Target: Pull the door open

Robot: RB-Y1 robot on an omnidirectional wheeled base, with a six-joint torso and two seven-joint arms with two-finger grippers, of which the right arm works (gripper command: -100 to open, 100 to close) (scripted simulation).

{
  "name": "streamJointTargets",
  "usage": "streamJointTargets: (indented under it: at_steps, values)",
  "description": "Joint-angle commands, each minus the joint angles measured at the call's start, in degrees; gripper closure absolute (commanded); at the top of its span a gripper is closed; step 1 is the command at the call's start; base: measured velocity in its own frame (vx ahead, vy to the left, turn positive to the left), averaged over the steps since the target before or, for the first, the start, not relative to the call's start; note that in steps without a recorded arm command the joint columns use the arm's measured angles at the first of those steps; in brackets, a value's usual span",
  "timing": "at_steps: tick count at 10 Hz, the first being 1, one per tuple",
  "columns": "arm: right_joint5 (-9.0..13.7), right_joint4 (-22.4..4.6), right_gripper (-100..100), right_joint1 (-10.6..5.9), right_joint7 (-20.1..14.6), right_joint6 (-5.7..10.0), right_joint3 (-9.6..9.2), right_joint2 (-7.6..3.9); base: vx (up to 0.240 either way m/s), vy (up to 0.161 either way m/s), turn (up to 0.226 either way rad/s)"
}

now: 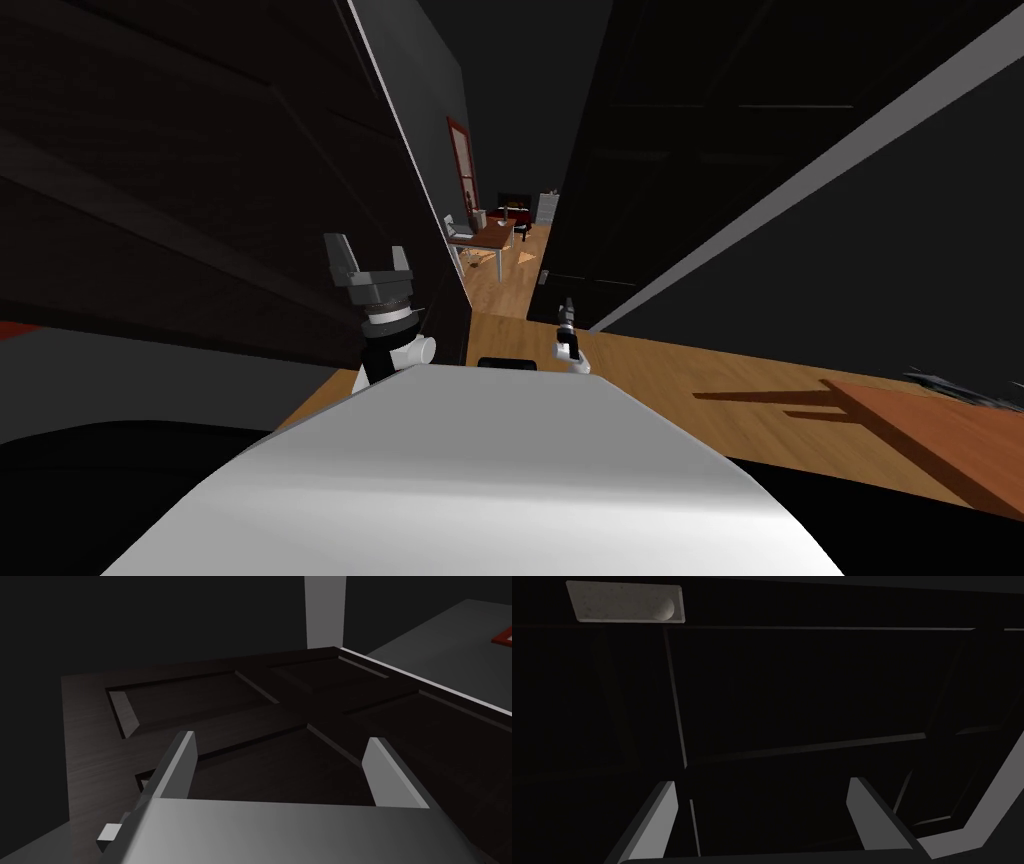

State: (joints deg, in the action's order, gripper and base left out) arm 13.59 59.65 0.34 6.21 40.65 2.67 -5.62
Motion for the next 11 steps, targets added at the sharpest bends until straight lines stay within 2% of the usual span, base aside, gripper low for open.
streamJointTargets:
  at_steps: [1, 11]
  values:
    - [0.63, -2.76, -100, -1.11, 0.32, 0.80, 0.18, -0.04, 0.089, -0.026, 0.100]
    - [3.84, -15.52, -100, -6.43, 2.27, 3.89, 1.16, 0.45, 0.083, -0.023, 0.086]
